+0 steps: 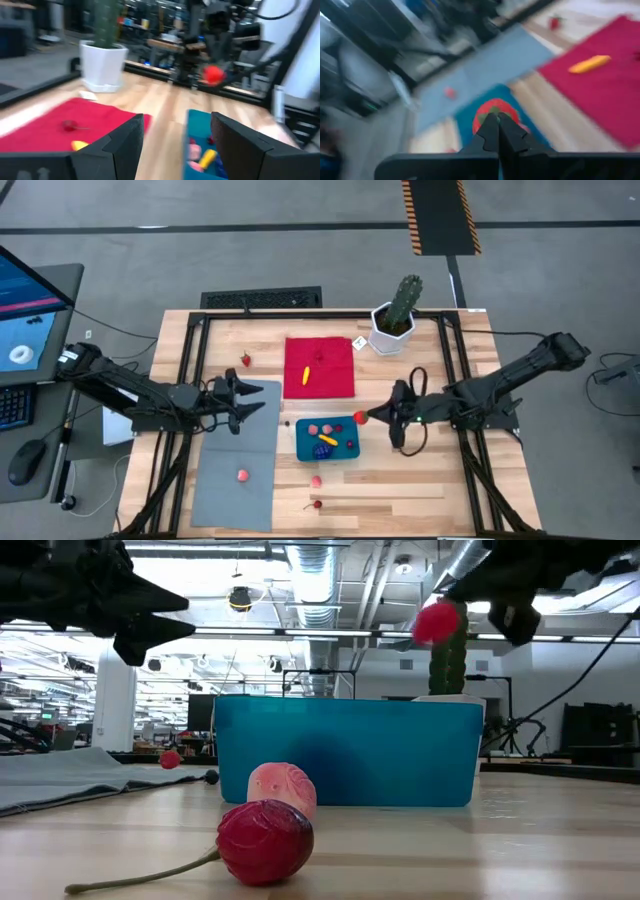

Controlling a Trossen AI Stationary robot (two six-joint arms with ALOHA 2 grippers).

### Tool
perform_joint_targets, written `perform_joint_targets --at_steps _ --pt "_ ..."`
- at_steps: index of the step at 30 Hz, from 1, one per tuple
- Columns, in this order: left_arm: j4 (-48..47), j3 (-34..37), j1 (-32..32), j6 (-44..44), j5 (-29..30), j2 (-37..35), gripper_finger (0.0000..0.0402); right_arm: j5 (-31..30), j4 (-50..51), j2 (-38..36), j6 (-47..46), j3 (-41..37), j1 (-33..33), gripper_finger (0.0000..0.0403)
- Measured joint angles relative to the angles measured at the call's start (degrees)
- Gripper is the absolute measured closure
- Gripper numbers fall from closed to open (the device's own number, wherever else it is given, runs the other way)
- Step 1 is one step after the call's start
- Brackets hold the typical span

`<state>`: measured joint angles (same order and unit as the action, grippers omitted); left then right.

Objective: Pick and placing Produce into tupperware
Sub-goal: Put the strawberry into the blue bin

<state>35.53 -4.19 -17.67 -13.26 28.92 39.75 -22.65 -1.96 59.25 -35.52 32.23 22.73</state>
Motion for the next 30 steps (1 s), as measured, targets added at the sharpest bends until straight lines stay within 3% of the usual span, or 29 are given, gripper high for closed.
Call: perform_joint_targets --at_steps 6,10,18,23,27,30 --pt "-0.96 0.00 0.02 1.70 9.80 0.00 0.0182 9.04 -30.26 3.34 -3.01 -10.03 -0.64 0.0391" --pt "-3.99 0.00 0.02 3.93 15.05 0.02 0.0182 12.35 -43.09 7.37 -8.73 -13.88 -1.76 0.0391" --pt "1.80 -0.04 1.54 1.49 16.81 -0.01 0.0182 12.64 -64.36 18.25 -13.39 -14.80 -7.65 0.0391" --pt "3.02 -0.04 1.70 -3.60 16.86 -0.02 0.0182 20.37 -80.45 25.02 -17.88 -14.76 -13.95 0.0392" --pt "3.01 -0.04 1.70 -3.32 16.75 0.00 0.0182 23.65 -84.65 29.66 -18.98 -13.18 -14.84 0.0392" --pt "3.01 -0.04 1.70 -1.42 16.77 0.00 0.0182 25.88 -82.11 32.29 -13.52 -10.94 -14.02 0.0392"
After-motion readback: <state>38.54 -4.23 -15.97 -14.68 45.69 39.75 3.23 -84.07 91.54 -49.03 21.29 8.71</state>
